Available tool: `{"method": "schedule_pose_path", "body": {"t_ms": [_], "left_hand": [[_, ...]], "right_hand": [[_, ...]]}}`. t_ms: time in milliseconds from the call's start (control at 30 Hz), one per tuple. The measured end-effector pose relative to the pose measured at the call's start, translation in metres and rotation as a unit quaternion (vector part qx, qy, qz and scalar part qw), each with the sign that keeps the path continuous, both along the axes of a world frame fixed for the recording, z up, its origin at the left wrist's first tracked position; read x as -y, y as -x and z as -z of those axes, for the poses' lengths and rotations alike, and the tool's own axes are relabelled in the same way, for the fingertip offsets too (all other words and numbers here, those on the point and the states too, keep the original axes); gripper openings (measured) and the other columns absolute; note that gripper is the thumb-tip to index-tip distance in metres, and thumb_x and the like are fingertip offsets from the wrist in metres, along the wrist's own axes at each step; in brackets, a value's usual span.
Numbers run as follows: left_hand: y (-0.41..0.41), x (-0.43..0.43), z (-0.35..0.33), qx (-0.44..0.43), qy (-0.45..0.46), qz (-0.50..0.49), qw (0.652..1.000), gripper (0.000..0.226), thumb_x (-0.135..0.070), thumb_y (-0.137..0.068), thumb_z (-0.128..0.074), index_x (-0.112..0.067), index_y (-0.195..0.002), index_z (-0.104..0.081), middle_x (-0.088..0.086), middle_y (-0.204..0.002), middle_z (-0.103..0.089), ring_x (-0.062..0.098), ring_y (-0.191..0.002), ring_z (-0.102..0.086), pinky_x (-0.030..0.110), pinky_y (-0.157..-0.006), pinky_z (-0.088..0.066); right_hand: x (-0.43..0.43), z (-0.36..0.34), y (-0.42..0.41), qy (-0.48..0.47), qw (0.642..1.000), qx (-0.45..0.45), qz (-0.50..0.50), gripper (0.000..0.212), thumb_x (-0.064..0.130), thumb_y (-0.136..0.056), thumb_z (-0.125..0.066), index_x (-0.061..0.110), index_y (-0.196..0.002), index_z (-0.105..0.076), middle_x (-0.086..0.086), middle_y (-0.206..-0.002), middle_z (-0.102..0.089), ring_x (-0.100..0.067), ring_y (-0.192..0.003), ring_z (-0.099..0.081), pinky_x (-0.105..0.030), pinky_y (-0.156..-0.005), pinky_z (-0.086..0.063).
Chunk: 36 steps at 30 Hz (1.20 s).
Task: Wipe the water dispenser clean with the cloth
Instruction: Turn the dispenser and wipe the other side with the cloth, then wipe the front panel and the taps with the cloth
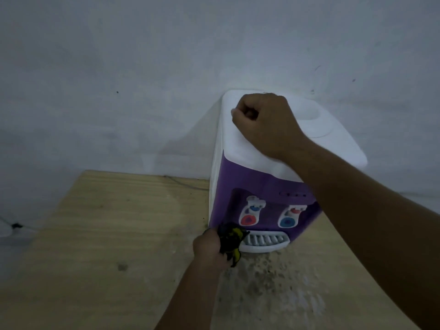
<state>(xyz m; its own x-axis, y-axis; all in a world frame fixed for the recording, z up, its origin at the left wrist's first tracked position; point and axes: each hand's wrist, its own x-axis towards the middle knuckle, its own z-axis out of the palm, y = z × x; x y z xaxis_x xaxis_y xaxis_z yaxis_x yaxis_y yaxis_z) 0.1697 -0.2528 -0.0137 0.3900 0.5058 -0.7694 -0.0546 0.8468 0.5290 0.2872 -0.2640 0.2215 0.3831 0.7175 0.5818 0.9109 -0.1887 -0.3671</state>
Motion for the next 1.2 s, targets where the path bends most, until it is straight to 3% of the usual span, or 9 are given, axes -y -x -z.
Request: {"method": "schedule_pose_path", "body": {"t_ms": [167, 367, 533, 633, 767, 867, 933, 1000, 1200], "left_hand": [[-0.001, 0.011, -0.016, -0.056, -0.084, -0.036, 0.994, 0.013, -0.017, -0.090, -0.066, -0.003, -0.088, -0.066, 0.017, -0.090, -0.069, 0.034, -0.081, -0.069, 0.050, -0.077, -0.059], [-0.002, 0.025, -0.058, -0.042, -0.249, -0.085, 0.964, 0.012, -0.022, -0.091, -0.068, -0.018, -0.079, -0.067, 0.005, -0.083, -0.070, 0.024, -0.078, -0.068, 0.038, -0.071, -0.059], [-0.002, 0.031, -0.079, -0.026, -0.319, -0.126, 0.939, 0.006, -0.022, -0.090, -0.069, -0.018, -0.086, -0.073, 0.003, -0.083, -0.072, 0.022, -0.079, -0.070, 0.036, -0.068, -0.058], [-0.002, 0.031, -0.093, -0.018, -0.382, -0.139, 0.914, 0.010, -0.023, -0.090, -0.068, -0.018, -0.083, -0.074, 0.002, -0.077, -0.071, 0.018, -0.074, -0.069, 0.038, -0.066, -0.059], [-0.002, 0.036, -0.109, -0.016, -0.460, -0.151, 0.875, 0.015, -0.024, -0.091, -0.067, -0.016, -0.078, -0.070, 0.002, -0.070, -0.066, 0.007, -0.061, -0.060, 0.025, -0.057, -0.048], [-0.004, 0.039, -0.118, -0.027, -0.513, -0.155, 0.844, 0.019, -0.026, -0.090, -0.067, -0.015, -0.075, -0.066, -0.004, -0.065, -0.061, 0.005, -0.057, -0.055, 0.018, -0.053, -0.045], [-0.006, 0.041, -0.119, -0.044, -0.547, -0.149, 0.823, 0.016, -0.026, -0.090, -0.067, -0.013, -0.080, -0.067, -0.003, -0.069, -0.063, 0.003, -0.061, -0.056, 0.012, -0.054, -0.043], [-0.005, 0.042, -0.119, -0.061, -0.582, -0.141, 0.798, 0.016, -0.027, -0.091, -0.067, -0.012, -0.085, -0.066, -0.002, -0.075, -0.064, 0.006, -0.068, -0.059, 0.012, -0.058, -0.044], [-0.012, 0.028, -0.130, -0.100, -0.622, -0.191, 0.753, 0.005, -0.024, -0.093, -0.064, -0.022, -0.091, -0.060, -0.005, -0.088, -0.063, -0.002, -0.074, -0.056, 0.003, -0.063, -0.040]], "right_hand": [[0.004, 0.003, -0.002, 0.017, 1.000, -0.007, 0.000, 0.025, 0.028, -0.088, -0.057, 0.014, -0.067, -0.061, 0.006, -0.056, -0.053, -0.010, -0.055, -0.049, -0.025, -0.059, -0.041], [0.010, -0.004, -0.001, -0.080, 0.995, -0.059, 0.012, 0.028, 0.019, -0.087, -0.058, 0.004, -0.064, -0.057, 0.004, -0.052, -0.048, -0.010, -0.052, -0.041, -0.014, -0.053, -0.032], [0.032, -0.002, -0.001, -0.139, 0.985, -0.105, 0.009, 0.027, 0.019, -0.089, -0.057, 0.003, -0.069, -0.062, -0.006, -0.057, -0.057, -0.018, -0.054, -0.049, -0.025, -0.055, -0.038], [0.066, 0.008, -0.004, -0.119, 0.991, -0.050, 0.025, 0.023, 0.020, -0.089, -0.058, 0.010, -0.069, -0.060, 0.001, -0.061, -0.057, -0.014, -0.061, -0.049, -0.026, -0.065, -0.037], [0.111, 0.019, -0.017, -0.130, 0.989, -0.018, 0.075, 0.015, 0.019, -0.089, -0.058, 0.013, -0.075, -0.062, 0.003, -0.070, -0.058, -0.012, -0.069, -0.049, -0.032, -0.074, -0.039], [0.132, 0.025, -0.031, -0.144, 0.979, -0.081, 0.118, 0.016, 0.019, -0.091, -0.056, 0.011, -0.081, -0.065, 0.000, -0.076, -0.063, -0.009, -0.072, -0.052, -0.025, -0.072, -0.042], [0.138, 0.028, -0.037, -0.158, 0.968, -0.154, 0.121, 0.017, 0.020, -0.091, -0.055, 0.012, -0.082, -0.067, 0.001, -0.076, -0.064, -0.004, -0.068, -0.052, -0.014, -0.062, -0.038], [0.139, 0.029, -0.039, -0.179, 0.959, -0.196, 0.103, 0.020, 0.023, -0.090, -0.055, 0.011, -0.080, -0.067, 0.003, -0.070, -0.062, -0.001, -0.063, -0.050, -0.013, -0.058, -0.035], [0.148, 0.032, -0.044, -0.173, 0.960, -0.215, 0.051, 0.019, 0.020, -0.088, -0.057, 0.009, -0.076, -0.067, 0.007, -0.061, -0.056, -0.002, -0.059, -0.048, -0.013, -0.056, -0.033]]}}
